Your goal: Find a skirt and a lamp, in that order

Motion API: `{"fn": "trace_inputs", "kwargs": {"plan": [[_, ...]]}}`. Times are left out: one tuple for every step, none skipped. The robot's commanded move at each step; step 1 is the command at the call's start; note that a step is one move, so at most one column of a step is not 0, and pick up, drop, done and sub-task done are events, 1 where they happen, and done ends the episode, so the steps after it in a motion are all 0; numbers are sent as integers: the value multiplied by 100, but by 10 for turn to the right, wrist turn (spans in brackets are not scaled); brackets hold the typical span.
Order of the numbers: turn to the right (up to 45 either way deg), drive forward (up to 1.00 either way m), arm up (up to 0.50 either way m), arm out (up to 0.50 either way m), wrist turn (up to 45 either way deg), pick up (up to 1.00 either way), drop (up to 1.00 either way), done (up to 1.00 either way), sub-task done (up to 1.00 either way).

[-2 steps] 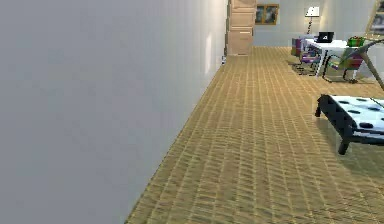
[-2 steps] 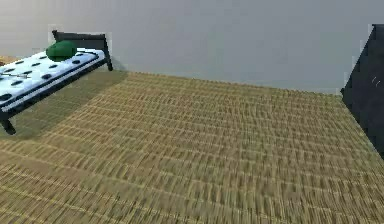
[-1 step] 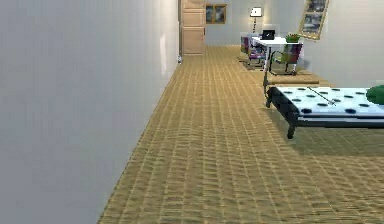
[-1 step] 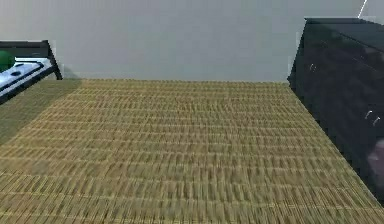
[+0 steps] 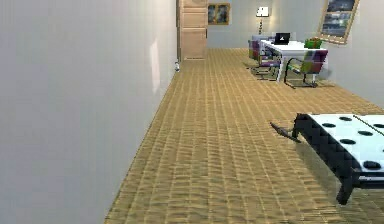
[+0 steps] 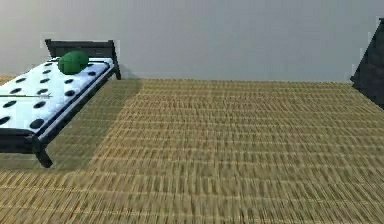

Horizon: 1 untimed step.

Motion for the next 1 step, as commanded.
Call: {"fn": "trace_inputs", "kwargs": {"plan": [[0,100,0,0,0,0,0,0,0]]}}
